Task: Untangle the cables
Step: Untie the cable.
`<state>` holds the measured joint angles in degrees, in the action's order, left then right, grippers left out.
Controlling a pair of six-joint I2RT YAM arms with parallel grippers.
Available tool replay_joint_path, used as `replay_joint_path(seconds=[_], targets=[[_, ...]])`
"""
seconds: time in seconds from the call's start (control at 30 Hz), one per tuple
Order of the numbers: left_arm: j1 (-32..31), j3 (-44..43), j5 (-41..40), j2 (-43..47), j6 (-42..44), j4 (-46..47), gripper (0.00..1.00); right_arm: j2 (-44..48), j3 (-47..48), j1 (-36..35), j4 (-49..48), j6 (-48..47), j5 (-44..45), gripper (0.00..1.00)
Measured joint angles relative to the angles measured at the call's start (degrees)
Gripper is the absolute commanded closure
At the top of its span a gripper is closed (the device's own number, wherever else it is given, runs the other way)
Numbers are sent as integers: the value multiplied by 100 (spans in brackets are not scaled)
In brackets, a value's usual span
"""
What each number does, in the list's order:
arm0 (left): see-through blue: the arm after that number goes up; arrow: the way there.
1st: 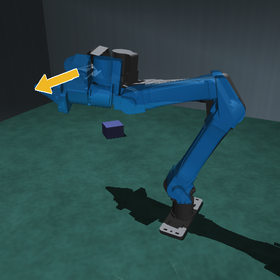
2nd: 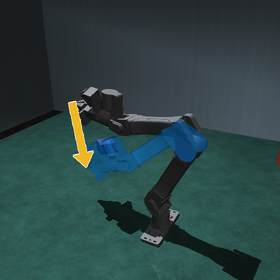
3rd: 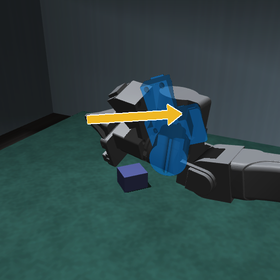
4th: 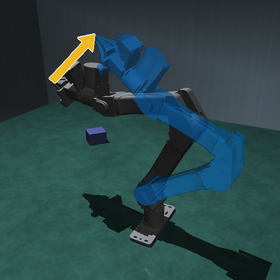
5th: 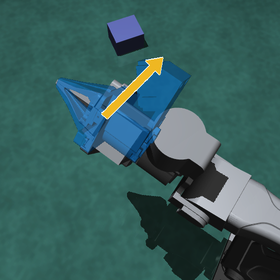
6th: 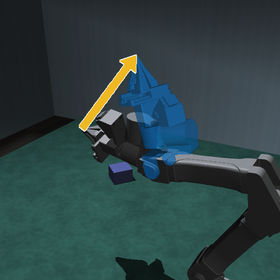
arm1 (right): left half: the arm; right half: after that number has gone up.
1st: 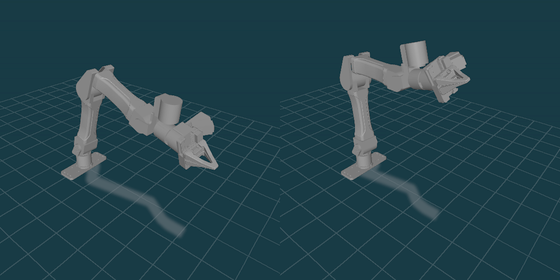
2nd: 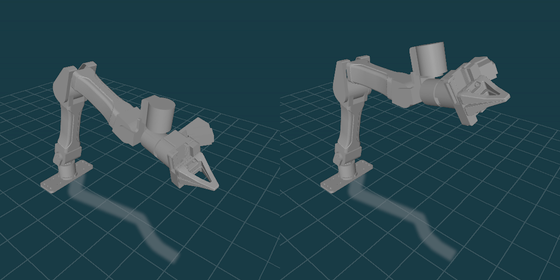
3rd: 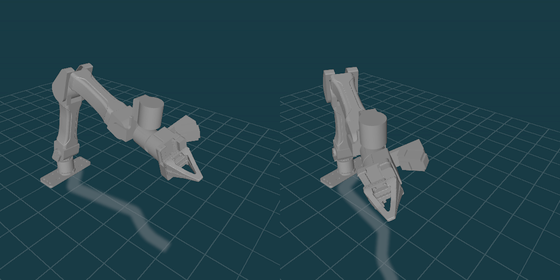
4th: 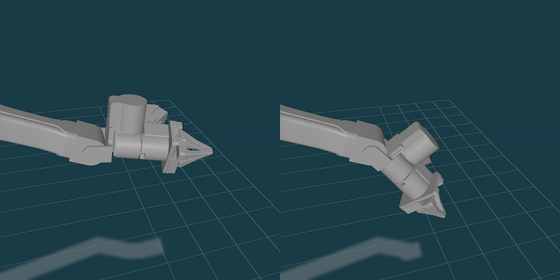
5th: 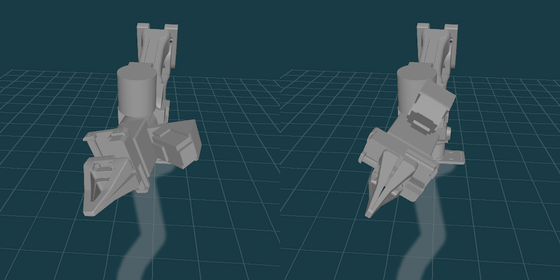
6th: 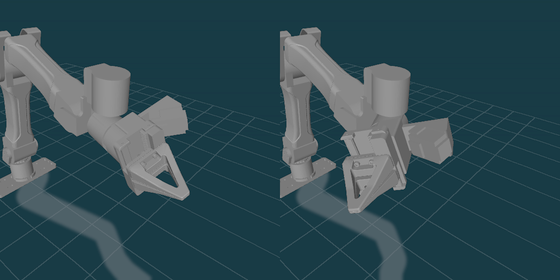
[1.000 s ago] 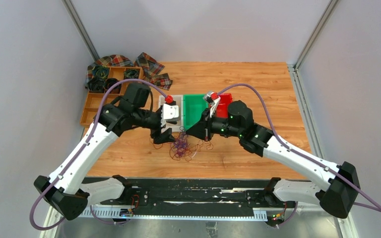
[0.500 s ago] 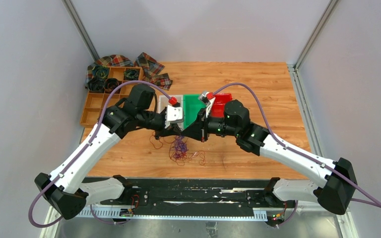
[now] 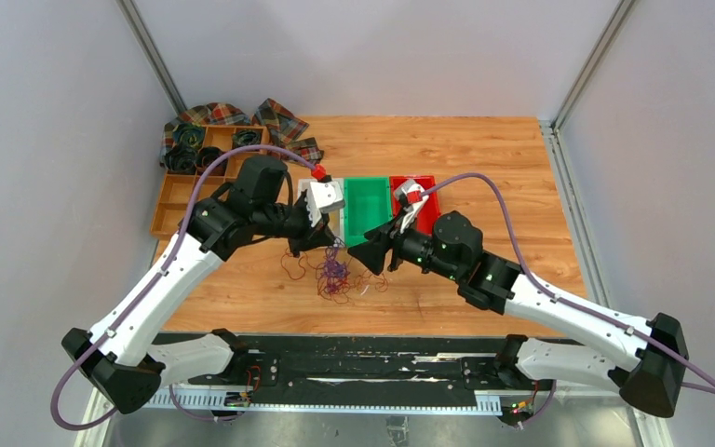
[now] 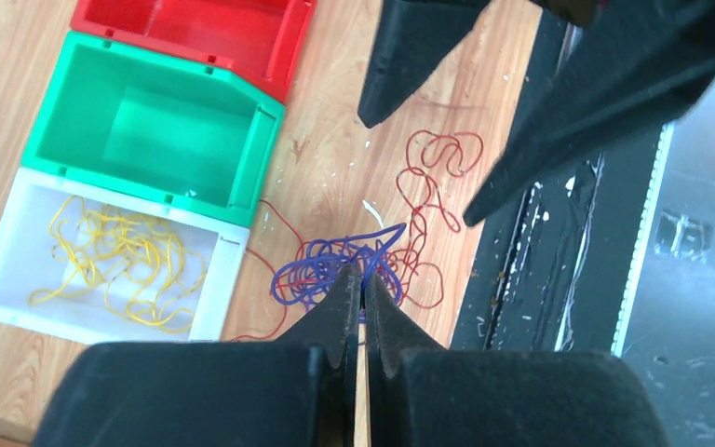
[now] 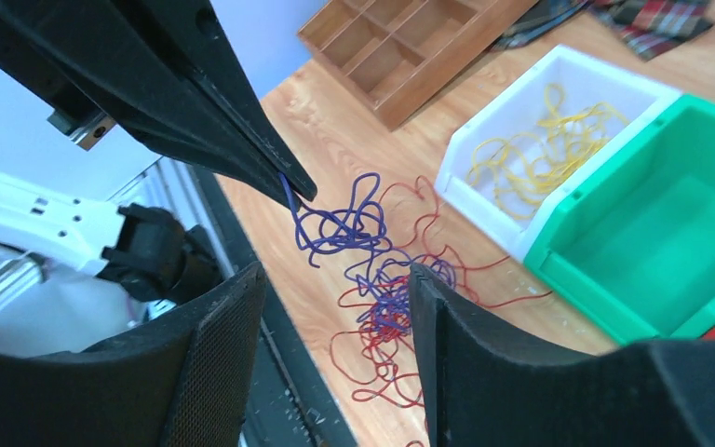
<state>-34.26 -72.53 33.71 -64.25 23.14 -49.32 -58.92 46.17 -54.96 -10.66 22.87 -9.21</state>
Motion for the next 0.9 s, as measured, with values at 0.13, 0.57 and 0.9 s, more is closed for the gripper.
replay_joint_path(seconds=[0.13, 0.57, 0.9], targets=[[0, -120, -284, 0, -562, 28, 99, -76, 2, -457, -164, -446, 809, 42], [0, -315, -247, 35, -1163, -22, 99, -850, 203, -1099, -848, -1298, 2809, 53], [0, -708, 107, 4, -1025, -337, 99, -1421, 197, -1204, -1840, -1432, 3204, 56]])
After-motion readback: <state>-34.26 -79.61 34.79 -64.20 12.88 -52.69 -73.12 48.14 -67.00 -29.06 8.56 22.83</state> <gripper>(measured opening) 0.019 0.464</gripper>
